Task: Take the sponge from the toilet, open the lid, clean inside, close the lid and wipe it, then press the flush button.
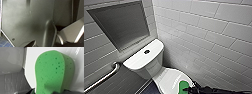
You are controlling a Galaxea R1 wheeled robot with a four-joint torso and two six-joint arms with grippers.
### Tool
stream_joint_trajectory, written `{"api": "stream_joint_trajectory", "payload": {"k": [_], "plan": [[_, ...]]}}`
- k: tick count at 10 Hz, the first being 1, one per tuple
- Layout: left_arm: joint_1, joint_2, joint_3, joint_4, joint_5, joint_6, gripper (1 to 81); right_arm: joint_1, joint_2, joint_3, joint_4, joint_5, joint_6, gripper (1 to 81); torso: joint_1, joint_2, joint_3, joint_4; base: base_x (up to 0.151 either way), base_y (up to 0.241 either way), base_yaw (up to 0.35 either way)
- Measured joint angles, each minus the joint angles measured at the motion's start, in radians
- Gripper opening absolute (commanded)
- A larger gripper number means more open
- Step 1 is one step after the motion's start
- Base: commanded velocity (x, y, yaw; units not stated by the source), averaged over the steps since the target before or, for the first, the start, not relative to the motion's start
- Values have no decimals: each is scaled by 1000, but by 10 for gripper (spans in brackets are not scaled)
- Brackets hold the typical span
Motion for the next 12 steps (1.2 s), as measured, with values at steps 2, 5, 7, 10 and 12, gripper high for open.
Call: {"api": "stream_joint_trajectory", "payload": {"k": [2, 5, 7, 10, 12], "plan": [[0, 0, 0, 0, -1, -2, 811, -8, 34, -39, 0, -20, 0, 811, 0, 0, 0, 0, 0, 0, 0], [0, 0, 0, 0, -1, -3, 811, -9, 72, -113, -3, -54, 0, 811, 0, 0, 0, 0, 0, 0, 0], [0, 0, 0, 0, -1, -8, 811, -21, 106, -175, -3, -58, 0, 811, 0, 0, 0, 0, 0, 0, 0], [0, -3, 0, 0, -1, -10, 811, -23, 149, -226, -3, -59, -4, 811, 0, 0, 0, 0, 0, 0, 0], [0, -7, 0, 0, -1, -10, 811, -24, 162, -246, 1, -59, -6, 811, 0, 0, 0, 0, 0, 0, 0]]}}
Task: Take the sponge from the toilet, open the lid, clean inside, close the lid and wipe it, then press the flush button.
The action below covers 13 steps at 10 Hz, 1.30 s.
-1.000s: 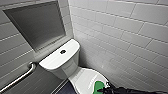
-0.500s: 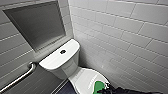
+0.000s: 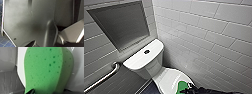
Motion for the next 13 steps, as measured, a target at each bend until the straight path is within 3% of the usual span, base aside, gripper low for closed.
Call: {"api": "stream_joint_trajectory", "payload": {"k": [2, 5, 10, 13], "plan": [[0, -1, 0, 0, 0, 0, 811, -11, 3, 11, 1, 55, -6, 811, 0, 0, 0, 0, 0, 0, 0], [7, -11, 0, 0, 0, 0, 811, -80, 4, 87, -33, 267, -21, 811, 0, 0, 0, 0, 0, 0, 0], [16, -16, 0, 0, 8, 0, 811, -211, 19, 144, -199, 509, -29, 811, 0, 0, 0, 0, 0, 0, 0], [16, -23, 0, 0, 26, 0, 811, -239, 36, 107, -272, 564, -32, 811, 0, 0, 0, 0, 0, 0, 0]]}}
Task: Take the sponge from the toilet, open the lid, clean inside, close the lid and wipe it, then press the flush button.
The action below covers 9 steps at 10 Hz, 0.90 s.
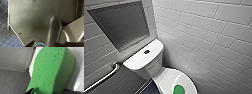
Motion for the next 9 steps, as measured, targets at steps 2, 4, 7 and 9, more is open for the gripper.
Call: {"api": "stream_joint_trajectory", "payload": {"k": [2, 4, 7, 9], "plan": [[0, -1, 0, 0, 9, 0, 811, -8, 39, -60, -46, 40, -4, 811, 0, 0, 0, 0, 0, 0, 0], [0, 0, 1, -1, 38, 0, 811, -8, 76, -115, -88, 79, -13, 10, 0, 0, 0, 0, 0, 0, 0], [0, 7, 3, -1, 40, 0, 811, -7, 55, -109, -66, 29, 14, 10, 0, 0, 0, 0, 0, 0, 0], [0, 10, 3, -1, 39, 0, 811, -7, -24, -14, -65, 10, 13, 10, 0, 0, 0, 0, 0, 0, 0]]}}
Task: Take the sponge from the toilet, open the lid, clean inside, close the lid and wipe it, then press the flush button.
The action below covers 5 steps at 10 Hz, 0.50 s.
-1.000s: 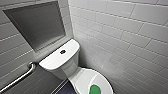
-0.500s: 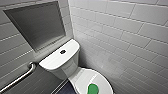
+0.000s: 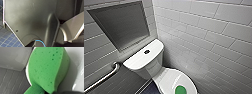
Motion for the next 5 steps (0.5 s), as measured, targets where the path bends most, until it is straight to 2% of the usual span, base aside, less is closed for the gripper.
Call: {"api": "stream_joint_trajectory", "payload": {"k": [4, 5], "plan": [[0, 24, 0, 0, -19, 4, 811, 47, -230, 360, 6, -26, 0, 10, 0, 0, 0, 0, 0, 0, 0], [-1, 31, 1, 0, -50, 4, 811, 77, -299, 470, 6, -25, 0, 10, 0, 0, 0, 0, 0, 0, 0]]}}
